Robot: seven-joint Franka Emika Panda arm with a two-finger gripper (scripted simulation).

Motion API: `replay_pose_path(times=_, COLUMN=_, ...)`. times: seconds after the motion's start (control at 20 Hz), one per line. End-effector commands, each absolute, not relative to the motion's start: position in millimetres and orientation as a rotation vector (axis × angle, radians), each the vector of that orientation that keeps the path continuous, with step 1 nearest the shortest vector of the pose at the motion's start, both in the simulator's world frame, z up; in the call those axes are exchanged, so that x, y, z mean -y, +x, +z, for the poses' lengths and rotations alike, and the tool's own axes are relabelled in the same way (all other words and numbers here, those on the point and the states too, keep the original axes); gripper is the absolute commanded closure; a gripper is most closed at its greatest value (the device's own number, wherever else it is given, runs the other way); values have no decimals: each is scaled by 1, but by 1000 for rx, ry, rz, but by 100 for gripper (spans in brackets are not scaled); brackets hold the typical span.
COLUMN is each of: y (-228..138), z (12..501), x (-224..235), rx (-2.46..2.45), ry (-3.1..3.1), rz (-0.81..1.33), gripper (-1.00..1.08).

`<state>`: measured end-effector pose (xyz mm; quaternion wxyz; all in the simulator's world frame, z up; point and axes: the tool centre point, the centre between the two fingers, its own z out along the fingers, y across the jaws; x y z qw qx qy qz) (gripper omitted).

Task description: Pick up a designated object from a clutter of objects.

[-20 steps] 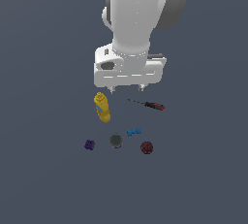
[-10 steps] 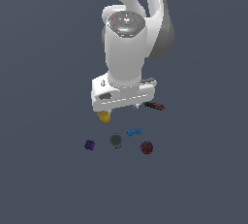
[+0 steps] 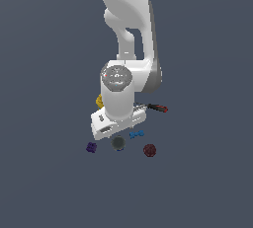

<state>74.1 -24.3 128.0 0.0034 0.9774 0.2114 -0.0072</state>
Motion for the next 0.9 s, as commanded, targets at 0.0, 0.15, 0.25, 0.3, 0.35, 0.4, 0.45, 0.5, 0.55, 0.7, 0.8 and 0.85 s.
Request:
replay_pose_path(times=0.0, y=78, z=108, x=28, rx=-715, ry=3055, rz=-14, gripper=-92)
replay_pose_path(times=0.15, y=80, z=89, x=32, rx=-760, ry=3046, rz=-8, gripper=-92)
replay_pose_path(times=0.25, y=81, z=79, x=34, rx=-783, ry=3041, rz=-5, gripper=-92)
replay_pose_path(times=0.3, y=82, z=75, x=35, rx=-792, ry=3039, rz=-3, gripper=-92)
replay_pose_path(times=0.35, y=82, z=71, x=36, rx=-800, ry=3037, rz=-2, gripper=-92)
replay_pose_path(times=0.4, y=82, z=69, x=37, rx=-806, ry=3036, rz=-2, gripper=-92)
replay_pose_path(times=0.45, y=82, z=67, x=37, rx=-811, ry=3035, rz=-1, gripper=-92)
replay_pose_path(times=0.5, y=82, z=65, x=37, rx=-814, ry=3034, rz=0, gripper=-92)
replay_pose_path(times=0.55, y=82, z=64, x=38, rx=-816, ry=3034, rz=0, gripper=-92)
replay_pose_path(times=0.7, y=82, z=65, x=37, rx=-812, ry=3035, rz=-3, gripper=-92)
replay_pose_path(times=0.8, y=82, z=62, x=38, rx=-812, ry=3035, rz=-3, gripper=-92)
replay_pose_path(times=0.85, y=82, z=60, x=37, rx=-813, ry=3035, rz=-3, gripper=-92)
